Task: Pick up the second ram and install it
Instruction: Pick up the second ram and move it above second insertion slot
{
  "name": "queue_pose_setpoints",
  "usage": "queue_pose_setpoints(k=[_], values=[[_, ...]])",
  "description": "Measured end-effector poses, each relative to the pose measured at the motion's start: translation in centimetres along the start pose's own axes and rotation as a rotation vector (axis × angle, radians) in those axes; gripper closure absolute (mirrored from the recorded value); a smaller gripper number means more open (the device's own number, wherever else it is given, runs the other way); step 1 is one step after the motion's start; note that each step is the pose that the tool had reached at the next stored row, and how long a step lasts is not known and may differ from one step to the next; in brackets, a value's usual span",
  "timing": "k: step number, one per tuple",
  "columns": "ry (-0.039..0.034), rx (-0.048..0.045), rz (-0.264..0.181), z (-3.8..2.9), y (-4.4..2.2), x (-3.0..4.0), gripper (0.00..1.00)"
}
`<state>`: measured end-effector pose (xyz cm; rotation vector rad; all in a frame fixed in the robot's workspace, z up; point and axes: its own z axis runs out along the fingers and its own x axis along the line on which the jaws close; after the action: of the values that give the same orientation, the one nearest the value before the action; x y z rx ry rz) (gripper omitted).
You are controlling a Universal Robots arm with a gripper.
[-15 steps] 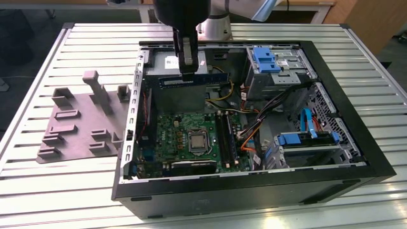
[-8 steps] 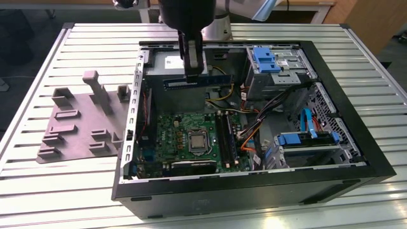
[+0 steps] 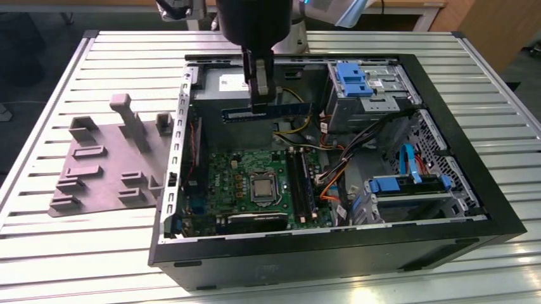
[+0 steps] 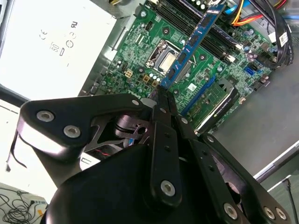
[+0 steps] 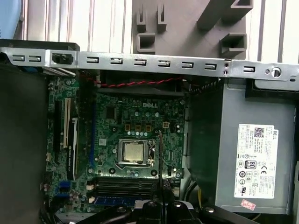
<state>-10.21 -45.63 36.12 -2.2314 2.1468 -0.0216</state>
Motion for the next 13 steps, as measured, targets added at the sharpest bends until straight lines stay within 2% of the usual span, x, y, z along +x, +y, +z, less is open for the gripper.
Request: queue_pose_setpoints(k=[13], values=[[0.0001, 0.0000, 0.003, 1.44, -0.03, 0.16, 0.88]])
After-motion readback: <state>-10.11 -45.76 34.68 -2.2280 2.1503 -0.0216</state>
